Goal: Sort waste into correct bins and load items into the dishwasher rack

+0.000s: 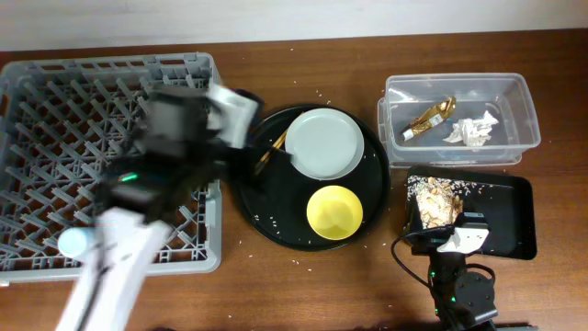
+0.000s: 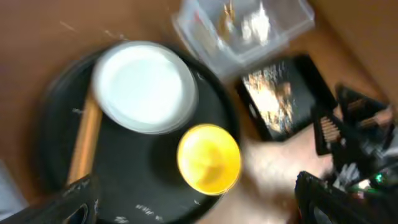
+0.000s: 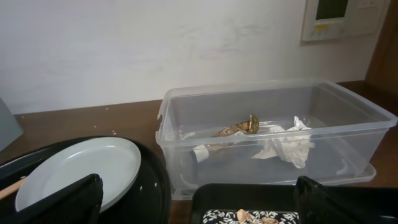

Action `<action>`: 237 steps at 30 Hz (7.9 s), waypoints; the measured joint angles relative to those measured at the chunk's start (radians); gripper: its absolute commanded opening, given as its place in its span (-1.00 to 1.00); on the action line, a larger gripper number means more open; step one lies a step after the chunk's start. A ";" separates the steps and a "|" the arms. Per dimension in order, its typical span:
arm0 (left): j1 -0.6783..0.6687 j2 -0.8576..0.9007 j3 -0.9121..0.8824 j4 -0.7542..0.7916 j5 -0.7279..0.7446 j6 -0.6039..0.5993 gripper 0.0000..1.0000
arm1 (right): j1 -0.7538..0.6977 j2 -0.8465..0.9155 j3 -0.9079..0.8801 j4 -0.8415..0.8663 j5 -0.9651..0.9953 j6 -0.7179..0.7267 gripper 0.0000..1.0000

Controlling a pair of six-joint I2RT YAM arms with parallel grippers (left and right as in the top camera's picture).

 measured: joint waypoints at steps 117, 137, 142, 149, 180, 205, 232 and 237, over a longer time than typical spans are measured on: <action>0.566 0.633 0.420 -0.359 -1.421 -0.197 0.24 | 0.000 -0.002 0.000 -0.001 0.000 0.001 0.97; -0.117 0.732 0.260 -0.002 -0.512 -0.088 -0.39 | 0.000 -0.002 0.000 -0.001 0.000 0.002 0.97; -0.118 0.867 0.261 0.040 -0.546 -0.042 -0.67 | 0.000 -0.002 0.000 -0.001 0.000 0.001 0.97; -0.119 0.889 0.358 -0.145 -0.527 -0.038 -0.64 | 0.000 -0.002 0.000 -0.001 0.000 0.000 0.97; 0.249 0.868 0.897 -0.645 -0.570 -0.260 -1.00 | 0.000 -0.003 0.000 -0.001 0.000 0.001 0.97; -0.012 0.695 0.064 0.123 -0.538 -0.131 -0.17 | 0.000 -0.003 0.000 -0.002 0.000 0.000 0.97; 0.204 0.466 0.001 -0.151 -0.638 -0.142 -0.08 | 0.000 -0.004 0.000 -0.001 0.000 0.001 0.97; 0.195 0.394 0.129 -0.260 -0.570 -0.177 0.99 | 0.000 -0.004 0.000 -0.001 0.000 0.001 0.97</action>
